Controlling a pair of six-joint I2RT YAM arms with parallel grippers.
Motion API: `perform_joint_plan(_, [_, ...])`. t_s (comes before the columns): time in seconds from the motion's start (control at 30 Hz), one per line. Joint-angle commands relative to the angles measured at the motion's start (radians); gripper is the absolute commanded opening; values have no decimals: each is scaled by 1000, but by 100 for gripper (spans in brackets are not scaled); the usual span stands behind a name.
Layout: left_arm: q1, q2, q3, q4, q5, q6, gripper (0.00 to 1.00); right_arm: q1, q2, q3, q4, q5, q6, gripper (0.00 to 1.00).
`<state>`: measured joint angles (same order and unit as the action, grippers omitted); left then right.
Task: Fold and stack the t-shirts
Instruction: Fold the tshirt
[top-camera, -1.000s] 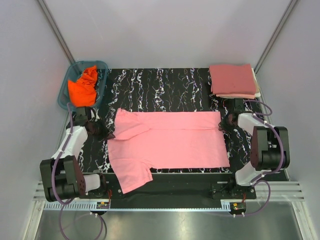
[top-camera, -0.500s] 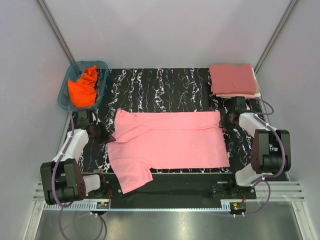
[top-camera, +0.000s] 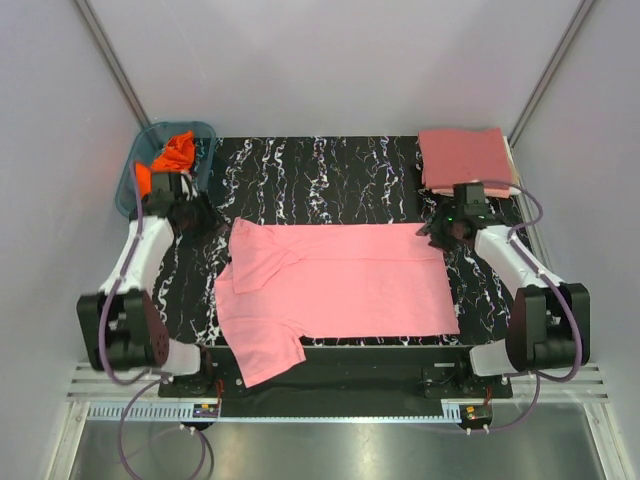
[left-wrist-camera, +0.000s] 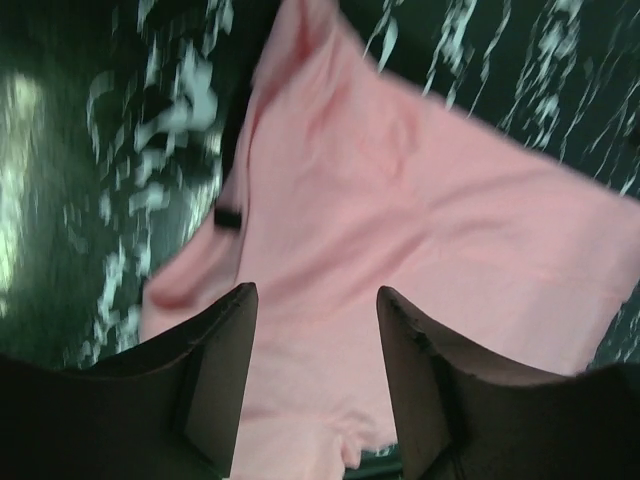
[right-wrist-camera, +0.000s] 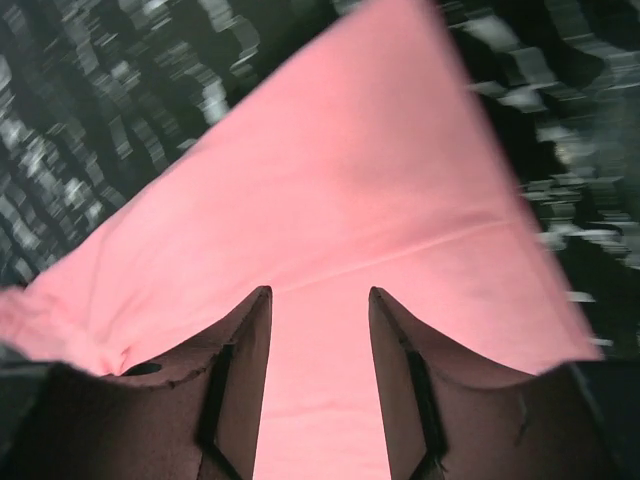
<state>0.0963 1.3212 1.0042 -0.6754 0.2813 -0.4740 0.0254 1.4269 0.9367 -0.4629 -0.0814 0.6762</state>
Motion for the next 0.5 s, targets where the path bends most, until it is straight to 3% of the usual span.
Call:
perform_joint_plan(0.0, [3, 189, 201, 65, -12, 74, 52, 154, -17, 40, 81, -61, 69, 51])
perform_joint_plan(0.17, [-4, 436, 370, 77, 38, 115, 45, 300, 82, 60, 194, -95, 129, 50])
perform_joint_plan(0.47, [-13, 656, 484, 74, 128, 144, 49, 311, 181, 132, 199, -96, 114, 50])
